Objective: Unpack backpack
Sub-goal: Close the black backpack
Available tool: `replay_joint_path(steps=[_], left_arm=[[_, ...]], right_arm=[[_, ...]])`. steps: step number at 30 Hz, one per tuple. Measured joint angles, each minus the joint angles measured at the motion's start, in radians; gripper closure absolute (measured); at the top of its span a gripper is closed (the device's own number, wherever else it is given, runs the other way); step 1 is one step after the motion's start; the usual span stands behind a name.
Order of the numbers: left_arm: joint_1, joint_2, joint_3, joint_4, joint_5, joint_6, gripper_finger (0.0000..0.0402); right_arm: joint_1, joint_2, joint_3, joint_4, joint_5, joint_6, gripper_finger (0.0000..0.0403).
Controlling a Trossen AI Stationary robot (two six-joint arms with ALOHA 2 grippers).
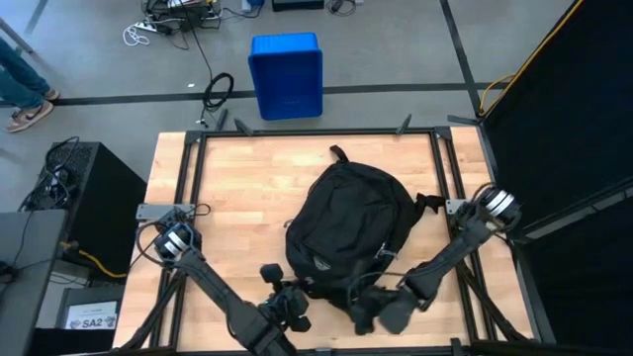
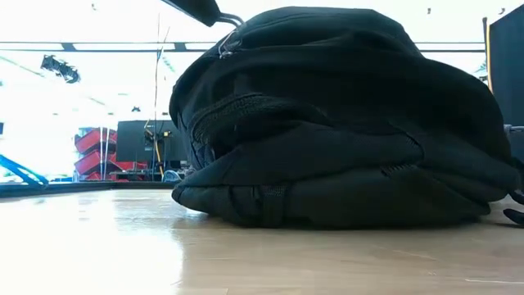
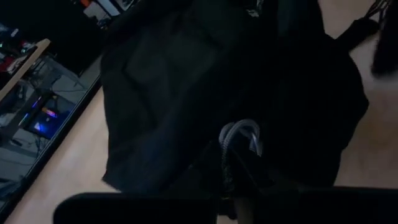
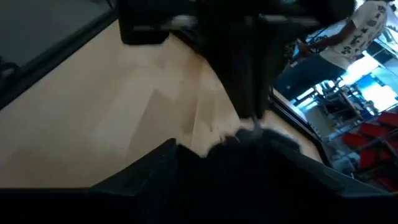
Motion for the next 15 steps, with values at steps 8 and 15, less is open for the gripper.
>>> replay_joint_path(steps=[8,15], left_arm=[[0.006,0.001,0.0,0.035,-0.001,0.051,0.0401],[-0.002,0.001,0.0,0.053,-0.001,0.053,0.0401]], right_arm=[[-0.071,0.133,0.162,-0.177,0.079,0.055,0.0203],[-0.15,0.133,0.163,-0.349,-0.007,0.233,0.024]])
